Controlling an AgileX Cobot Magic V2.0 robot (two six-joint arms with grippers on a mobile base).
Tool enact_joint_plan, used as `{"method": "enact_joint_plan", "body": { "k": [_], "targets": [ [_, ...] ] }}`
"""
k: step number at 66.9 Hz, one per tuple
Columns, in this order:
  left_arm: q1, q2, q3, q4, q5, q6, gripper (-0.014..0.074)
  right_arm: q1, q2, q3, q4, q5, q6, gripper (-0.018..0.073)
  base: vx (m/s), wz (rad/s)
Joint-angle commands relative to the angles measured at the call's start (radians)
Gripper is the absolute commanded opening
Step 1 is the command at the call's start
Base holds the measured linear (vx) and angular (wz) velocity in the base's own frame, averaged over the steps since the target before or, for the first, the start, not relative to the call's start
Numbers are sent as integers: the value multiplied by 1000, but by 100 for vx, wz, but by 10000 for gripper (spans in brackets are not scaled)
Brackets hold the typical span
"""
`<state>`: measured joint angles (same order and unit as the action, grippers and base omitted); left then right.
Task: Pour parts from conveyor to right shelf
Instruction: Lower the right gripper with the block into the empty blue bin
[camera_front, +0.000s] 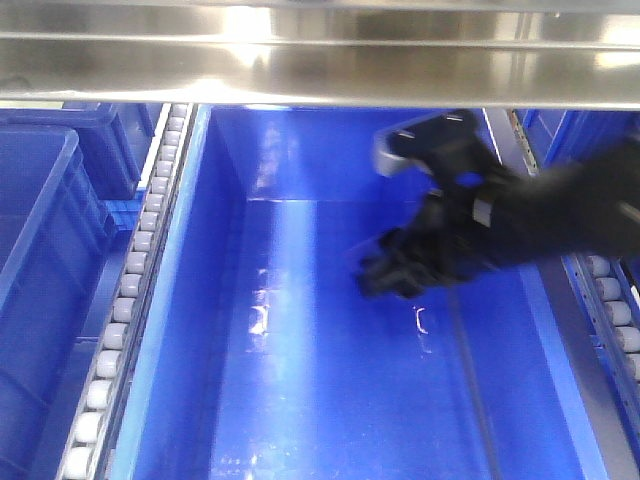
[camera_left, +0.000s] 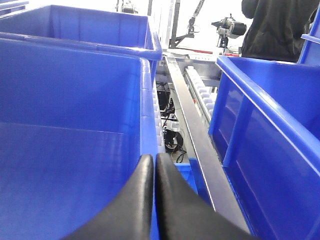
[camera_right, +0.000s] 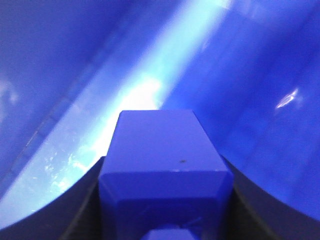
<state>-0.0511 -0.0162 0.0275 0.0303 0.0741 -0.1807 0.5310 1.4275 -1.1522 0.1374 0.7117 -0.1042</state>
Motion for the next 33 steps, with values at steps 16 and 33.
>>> {"method": "enact_joint_plan", "body": {
  "k": [16, 33],
  "targets": [
    [-5, -8, 22, -9, -74, -4, -6, 0, 260, -309, -110, 210, 125, 106, 0, 0],
    [-5, -8, 22, -9, -74, -4, -6, 0, 395, -405, -165, 282, 206, 172, 0, 0]
  ]
}}
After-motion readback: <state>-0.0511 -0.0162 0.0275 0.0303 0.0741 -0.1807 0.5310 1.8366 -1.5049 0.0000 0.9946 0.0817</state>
